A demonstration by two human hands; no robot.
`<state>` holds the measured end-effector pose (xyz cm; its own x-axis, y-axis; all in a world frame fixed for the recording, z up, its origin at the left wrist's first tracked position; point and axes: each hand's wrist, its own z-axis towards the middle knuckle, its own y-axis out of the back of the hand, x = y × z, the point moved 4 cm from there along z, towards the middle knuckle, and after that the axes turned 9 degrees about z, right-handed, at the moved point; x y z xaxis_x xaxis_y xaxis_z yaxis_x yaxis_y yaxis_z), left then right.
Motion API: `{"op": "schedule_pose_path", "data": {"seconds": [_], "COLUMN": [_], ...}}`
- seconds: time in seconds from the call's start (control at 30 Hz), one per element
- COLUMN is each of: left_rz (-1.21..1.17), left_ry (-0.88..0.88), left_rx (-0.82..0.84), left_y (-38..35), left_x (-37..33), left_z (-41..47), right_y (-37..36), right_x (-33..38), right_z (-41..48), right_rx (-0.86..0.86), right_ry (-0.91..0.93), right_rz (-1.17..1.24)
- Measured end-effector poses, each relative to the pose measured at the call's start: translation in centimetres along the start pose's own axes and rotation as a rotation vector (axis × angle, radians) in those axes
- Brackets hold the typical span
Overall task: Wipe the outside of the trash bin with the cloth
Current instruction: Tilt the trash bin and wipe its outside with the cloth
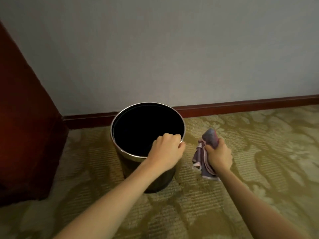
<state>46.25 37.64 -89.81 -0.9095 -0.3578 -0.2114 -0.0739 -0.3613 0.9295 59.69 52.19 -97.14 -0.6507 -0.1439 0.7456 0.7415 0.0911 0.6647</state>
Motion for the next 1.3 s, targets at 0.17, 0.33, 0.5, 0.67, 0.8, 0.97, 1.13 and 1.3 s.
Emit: {"op": "schedule_pose_path", "data": {"seconds": [0.17,0.33,0.5,0.67,0.8,0.97,1.13,1.3], "left_rz": [0.086,0.427,0.441,0.376,0.342,0.297,0.134,0.093], "left_ry": [-0.141,-0.498,-0.552,-0.566,-0.539,-0.363,-0.053,0.216], "left_rx": [-0.046,-0.198,-0.235,-0.216,-0.163,-0.110,-0.120,-0.109], "left_y": [1.8,3.4,4.0,4.4,4.7,5.8,7.7,9.5], "left_x": [0.1,3.0,5.7,5.8,5.5,5.7,8.0,12.0], "left_z": [-1.1,-4.2,-5.2,-4.9,-4.8,-4.4,-3.0,-1.4], "right_y": [0.1,-0.9,-1.6,-2.1,-1.9,-2.5,-3.6,-5.1], "right_x": [-0.5,-0.4,-0.6,-0.3,0.2,1.7,4.0,6.6], "right_z": [-0.2,-0.6,-1.5,-2.2,-2.3,-2.2,-2.3,-2.4], "right_rx": [0.016,0.044,0.086,0.125,0.105,0.080,0.086,0.116], "right_ry": [-0.025,-0.089,-0.155,-0.143,-0.167,-0.168,-0.158,-0.143], "right_rz": [0.011,0.125,0.196,0.244,0.281,0.323,0.387,0.443]}}
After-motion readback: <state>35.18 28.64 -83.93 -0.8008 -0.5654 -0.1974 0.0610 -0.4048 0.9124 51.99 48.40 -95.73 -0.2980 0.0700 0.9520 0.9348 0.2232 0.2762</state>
